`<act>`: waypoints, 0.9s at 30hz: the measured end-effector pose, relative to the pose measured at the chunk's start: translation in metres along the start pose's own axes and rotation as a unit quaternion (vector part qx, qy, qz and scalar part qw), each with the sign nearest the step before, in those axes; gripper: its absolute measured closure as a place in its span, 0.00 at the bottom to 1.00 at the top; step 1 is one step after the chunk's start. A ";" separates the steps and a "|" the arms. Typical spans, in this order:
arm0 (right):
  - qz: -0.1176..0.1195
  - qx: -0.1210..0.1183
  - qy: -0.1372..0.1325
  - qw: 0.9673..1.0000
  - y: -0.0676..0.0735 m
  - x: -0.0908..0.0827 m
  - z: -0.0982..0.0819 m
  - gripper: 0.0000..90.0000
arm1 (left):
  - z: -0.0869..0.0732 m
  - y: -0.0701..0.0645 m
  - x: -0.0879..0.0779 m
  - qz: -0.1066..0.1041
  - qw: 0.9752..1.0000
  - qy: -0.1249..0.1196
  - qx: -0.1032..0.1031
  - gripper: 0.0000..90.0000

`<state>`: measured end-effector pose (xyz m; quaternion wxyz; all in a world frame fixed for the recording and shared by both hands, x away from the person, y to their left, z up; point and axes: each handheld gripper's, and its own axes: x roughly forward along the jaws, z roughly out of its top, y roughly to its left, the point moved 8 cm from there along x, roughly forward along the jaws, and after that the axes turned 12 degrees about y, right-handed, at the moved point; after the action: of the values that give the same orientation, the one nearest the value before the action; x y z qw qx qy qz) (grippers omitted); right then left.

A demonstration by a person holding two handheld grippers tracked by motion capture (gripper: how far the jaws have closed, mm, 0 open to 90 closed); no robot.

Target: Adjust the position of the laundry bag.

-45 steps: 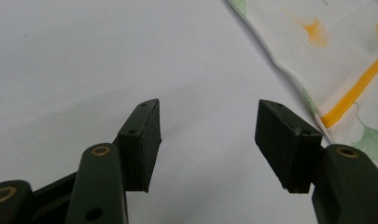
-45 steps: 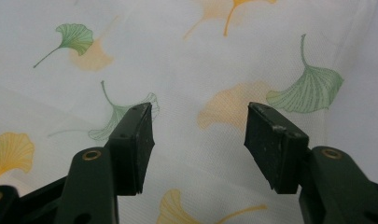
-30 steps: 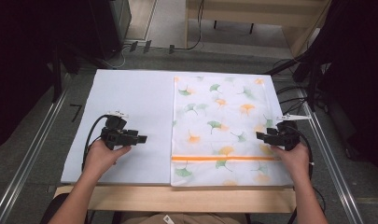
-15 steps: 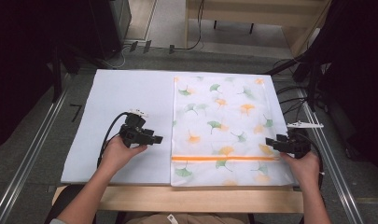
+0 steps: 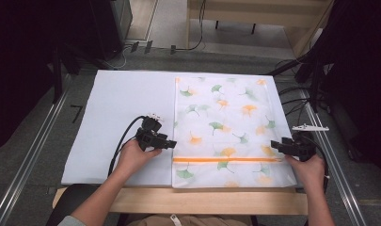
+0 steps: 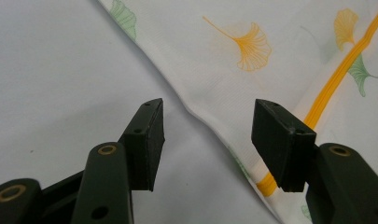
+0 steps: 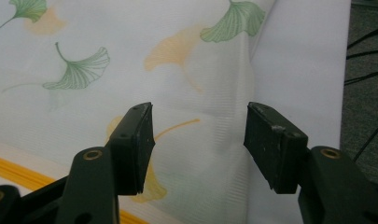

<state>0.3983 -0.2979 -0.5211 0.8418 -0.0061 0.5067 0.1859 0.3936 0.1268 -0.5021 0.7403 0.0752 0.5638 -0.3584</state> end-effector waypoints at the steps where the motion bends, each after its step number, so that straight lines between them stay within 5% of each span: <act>1: -0.002 0.001 0.000 1.000 -0.002 0.001 0.000 0.49 | 0.000 0.000 0.002 0.001 1.000 0.003 0.000 0.50; 7: -0.006 0.005 0.011 1.000 -0.006 0.011 0.002 0.49 | 0.002 -0.003 0.016 0.017 1.000 0.016 0.002 0.50; 15: -0.015 0.001 0.014 1.000 -0.005 0.020 0.006 0.50 | 0.010 -0.010 0.023 0.022 1.000 -0.003 0.002 0.50; 27: -0.013 -0.019 0.011 1.000 0.009 0.026 0.014 0.68 | 0.012 -0.009 0.028 0.039 0.999 -0.013 0.011 0.82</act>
<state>0.4181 -0.2787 -0.5349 0.8384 -0.0309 0.5120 0.1844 0.4005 0.1014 -0.5195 0.7600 0.1005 0.5468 -0.3366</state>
